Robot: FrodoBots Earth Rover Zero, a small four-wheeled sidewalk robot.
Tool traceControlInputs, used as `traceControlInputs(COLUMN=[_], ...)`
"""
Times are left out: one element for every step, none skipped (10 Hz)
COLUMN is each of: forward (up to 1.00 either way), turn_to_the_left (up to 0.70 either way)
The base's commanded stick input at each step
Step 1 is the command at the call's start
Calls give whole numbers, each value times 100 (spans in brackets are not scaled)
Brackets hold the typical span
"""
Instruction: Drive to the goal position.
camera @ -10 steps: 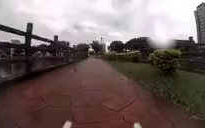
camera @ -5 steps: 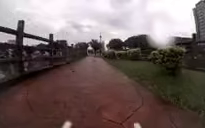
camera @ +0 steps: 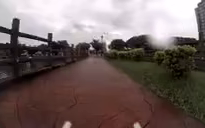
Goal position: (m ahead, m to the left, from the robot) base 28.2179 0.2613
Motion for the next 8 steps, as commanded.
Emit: traceControlInputs(forward=[50, 50, 50, 50, 50, 50, 50, 50], turn_to_the_left=[0, 0, 0, 0, 19, 50, 50, 50])
